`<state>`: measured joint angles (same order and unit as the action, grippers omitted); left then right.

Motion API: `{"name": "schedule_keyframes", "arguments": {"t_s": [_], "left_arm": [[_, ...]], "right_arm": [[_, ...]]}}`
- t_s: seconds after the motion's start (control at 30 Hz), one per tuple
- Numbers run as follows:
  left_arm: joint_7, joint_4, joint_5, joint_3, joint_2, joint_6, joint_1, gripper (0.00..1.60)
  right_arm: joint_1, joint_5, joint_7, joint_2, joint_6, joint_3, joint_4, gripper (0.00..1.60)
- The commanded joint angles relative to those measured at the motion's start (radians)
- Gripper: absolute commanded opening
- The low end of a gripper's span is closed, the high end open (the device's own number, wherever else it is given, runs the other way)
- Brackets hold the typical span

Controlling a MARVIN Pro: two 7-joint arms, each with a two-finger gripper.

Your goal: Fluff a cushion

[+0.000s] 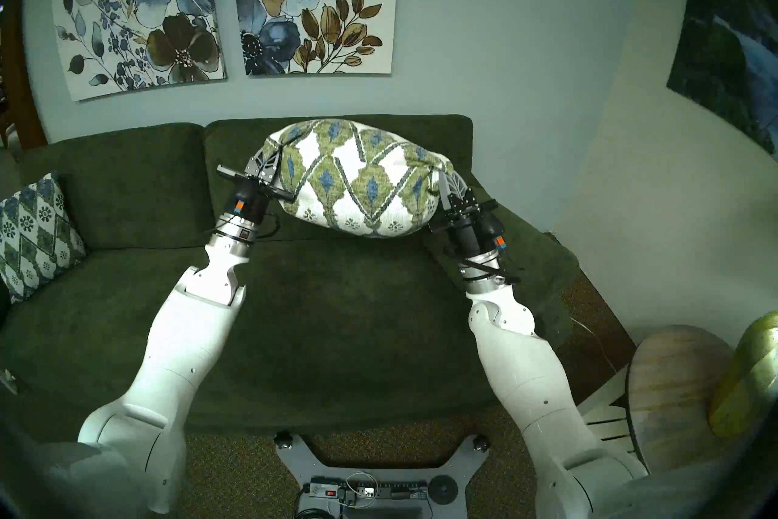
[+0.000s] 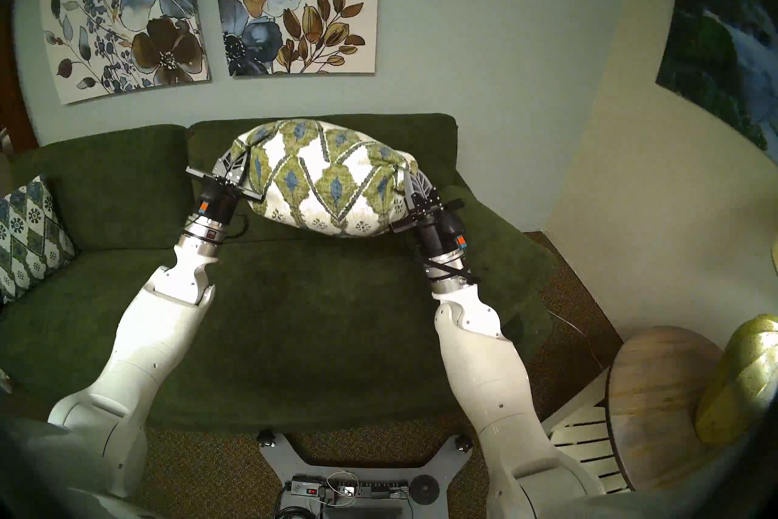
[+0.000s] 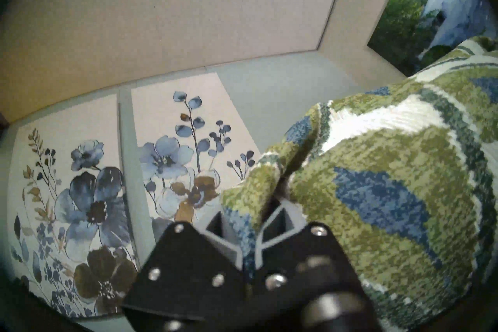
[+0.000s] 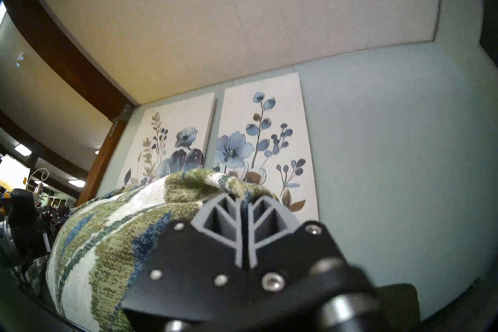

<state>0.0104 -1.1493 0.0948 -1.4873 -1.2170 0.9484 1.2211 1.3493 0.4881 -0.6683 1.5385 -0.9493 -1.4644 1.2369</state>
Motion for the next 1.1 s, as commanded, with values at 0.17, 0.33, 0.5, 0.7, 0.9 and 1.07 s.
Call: {"name": "schedule_keyframes", "arguments": {"t_s": [0.17,0.33,0.5,0.7,0.9,1.07], "left_arm": [[0.048,0.015,-0.017,-0.044,-0.017,0.002,0.065,0.00],[0.022,0.090,0.000,-0.001,-0.034,-0.013,0.100,0.00],[0.010,0.192,0.004,0.046,-0.060,-0.047,0.161,0.00],[0.000,0.335,0.006,0.109,-0.102,-0.111,0.255,0.00],[0.012,0.448,-0.003,0.133,-0.131,-0.134,0.325,0.00],[0.023,0.516,-0.006,0.150,-0.157,-0.138,0.354,0.00]], "right_arm": [[0.060,-0.050,0.019,0.015,-0.011,-0.075,-0.040,0.00],[0.079,-0.062,0.013,-0.001,-0.011,-0.068,-0.081,0.00],[0.130,-0.086,0.018,-0.006,0.008,-0.068,-0.192,0.00],[0.218,-0.108,0.031,0.002,0.034,-0.063,-0.343,0.00],[0.292,-0.129,0.036,0.026,0.052,-0.049,-0.481,0.00],[0.334,-0.148,0.037,0.047,0.055,-0.035,-0.568,0.00]]}}
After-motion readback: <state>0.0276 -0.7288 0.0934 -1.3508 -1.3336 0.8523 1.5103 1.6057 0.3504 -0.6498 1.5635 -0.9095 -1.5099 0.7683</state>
